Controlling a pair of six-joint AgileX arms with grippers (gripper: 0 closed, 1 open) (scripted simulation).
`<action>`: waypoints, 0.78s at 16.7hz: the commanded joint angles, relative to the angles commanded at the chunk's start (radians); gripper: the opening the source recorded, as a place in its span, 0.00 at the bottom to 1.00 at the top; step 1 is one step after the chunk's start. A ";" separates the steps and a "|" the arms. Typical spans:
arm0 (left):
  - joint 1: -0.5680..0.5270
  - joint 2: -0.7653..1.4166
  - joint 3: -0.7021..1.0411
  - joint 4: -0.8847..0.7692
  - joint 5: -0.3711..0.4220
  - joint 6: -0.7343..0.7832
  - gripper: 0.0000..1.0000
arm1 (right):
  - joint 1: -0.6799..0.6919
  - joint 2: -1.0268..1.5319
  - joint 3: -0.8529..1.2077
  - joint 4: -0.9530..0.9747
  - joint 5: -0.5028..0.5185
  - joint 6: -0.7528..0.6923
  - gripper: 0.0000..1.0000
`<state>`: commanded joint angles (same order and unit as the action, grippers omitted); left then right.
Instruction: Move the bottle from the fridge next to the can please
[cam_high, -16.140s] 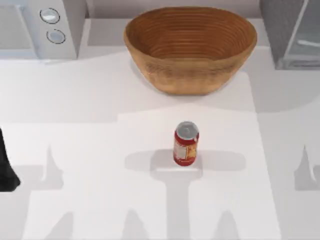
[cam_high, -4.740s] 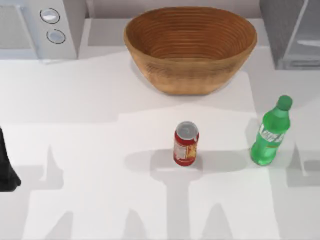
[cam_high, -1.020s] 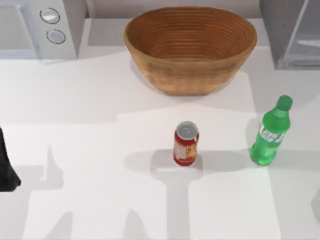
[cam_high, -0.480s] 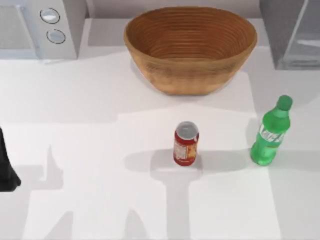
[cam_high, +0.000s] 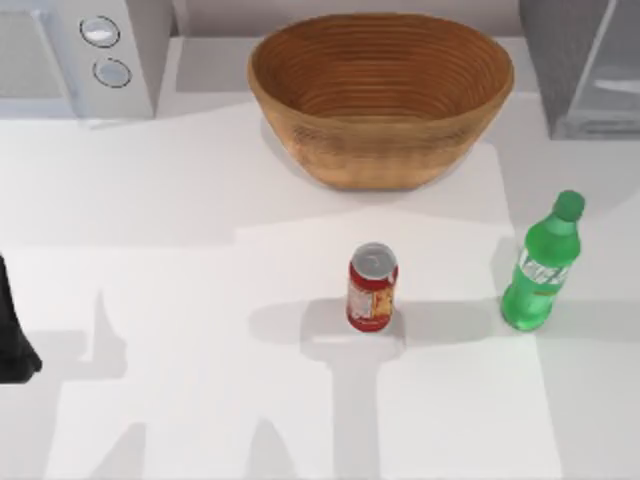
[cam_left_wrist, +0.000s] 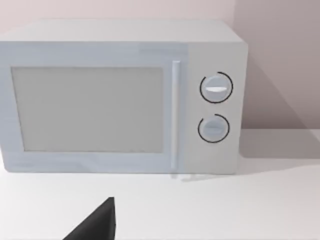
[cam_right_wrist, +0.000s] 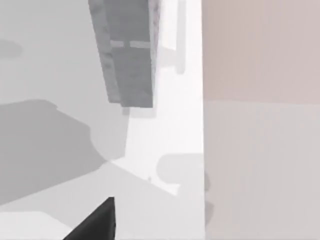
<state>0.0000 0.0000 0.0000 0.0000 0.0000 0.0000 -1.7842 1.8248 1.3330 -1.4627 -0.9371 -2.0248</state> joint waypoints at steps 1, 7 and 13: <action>0.000 0.000 0.000 0.000 0.000 0.000 1.00 | 0.021 0.003 -0.001 0.028 0.003 0.031 1.00; 0.000 0.000 0.000 0.000 0.000 0.000 1.00 | 0.265 0.017 -0.013 0.353 0.049 0.433 1.00; 0.000 0.000 0.000 0.000 0.000 0.000 1.00 | 0.593 0.018 -0.022 0.807 0.119 1.007 1.00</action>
<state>0.0000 0.0000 0.0000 0.0000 0.0000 0.0000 -1.1907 1.8433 1.3111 -0.6554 -0.8181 -1.0176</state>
